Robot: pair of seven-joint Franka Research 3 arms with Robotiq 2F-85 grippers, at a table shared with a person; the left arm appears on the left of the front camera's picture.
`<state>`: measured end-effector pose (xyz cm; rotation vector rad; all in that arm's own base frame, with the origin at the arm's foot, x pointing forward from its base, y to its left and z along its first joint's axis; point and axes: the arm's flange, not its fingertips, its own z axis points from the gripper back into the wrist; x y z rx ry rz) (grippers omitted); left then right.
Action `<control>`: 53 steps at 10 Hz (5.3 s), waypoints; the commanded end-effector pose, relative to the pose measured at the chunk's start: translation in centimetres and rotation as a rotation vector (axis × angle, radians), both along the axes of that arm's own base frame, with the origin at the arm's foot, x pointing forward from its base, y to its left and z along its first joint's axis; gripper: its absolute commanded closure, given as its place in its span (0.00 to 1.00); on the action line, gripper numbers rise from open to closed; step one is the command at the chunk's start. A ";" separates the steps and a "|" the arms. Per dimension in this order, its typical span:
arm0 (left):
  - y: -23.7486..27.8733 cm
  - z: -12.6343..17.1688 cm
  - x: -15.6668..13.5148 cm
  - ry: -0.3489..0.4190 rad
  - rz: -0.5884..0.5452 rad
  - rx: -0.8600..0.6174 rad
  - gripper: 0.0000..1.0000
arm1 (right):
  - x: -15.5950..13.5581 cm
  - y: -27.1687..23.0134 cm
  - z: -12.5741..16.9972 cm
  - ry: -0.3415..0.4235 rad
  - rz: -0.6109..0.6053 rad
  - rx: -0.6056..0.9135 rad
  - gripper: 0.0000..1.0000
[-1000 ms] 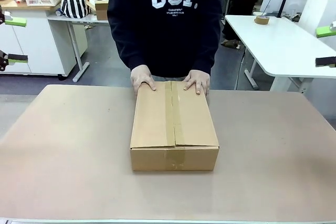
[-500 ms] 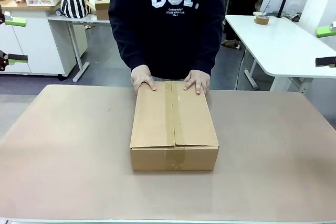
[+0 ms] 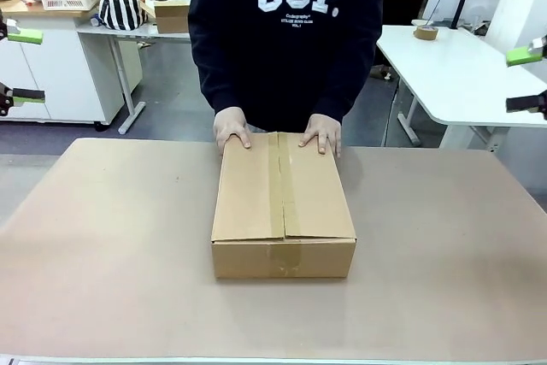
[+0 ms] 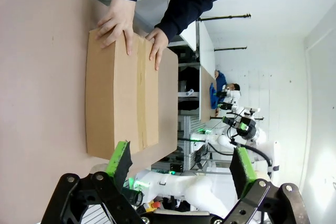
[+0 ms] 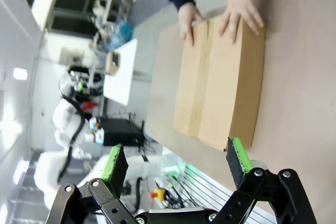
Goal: Pack the gift set into the box.
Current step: Press and hold the closed box until the human finishes sealing it.
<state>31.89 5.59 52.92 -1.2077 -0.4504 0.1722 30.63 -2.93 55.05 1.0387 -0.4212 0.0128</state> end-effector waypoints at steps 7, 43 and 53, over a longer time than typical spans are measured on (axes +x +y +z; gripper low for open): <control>-17.1 -6.9 4.5 -0.997 -0.521 0.657 0.00 | 6.5 15.8 -7.8 -0.667 0.766 -0.388 0.00; -27.2 -20.9 6.9 -1.285 -0.895 0.433 0.00 | 12.1 21.9 -22.8 -0.993 0.897 -0.267 0.00; -27.2 -20.9 6.9 -1.285 -0.895 0.433 0.00 | 12.1 21.9 -22.8 -0.993 0.897 -0.267 0.00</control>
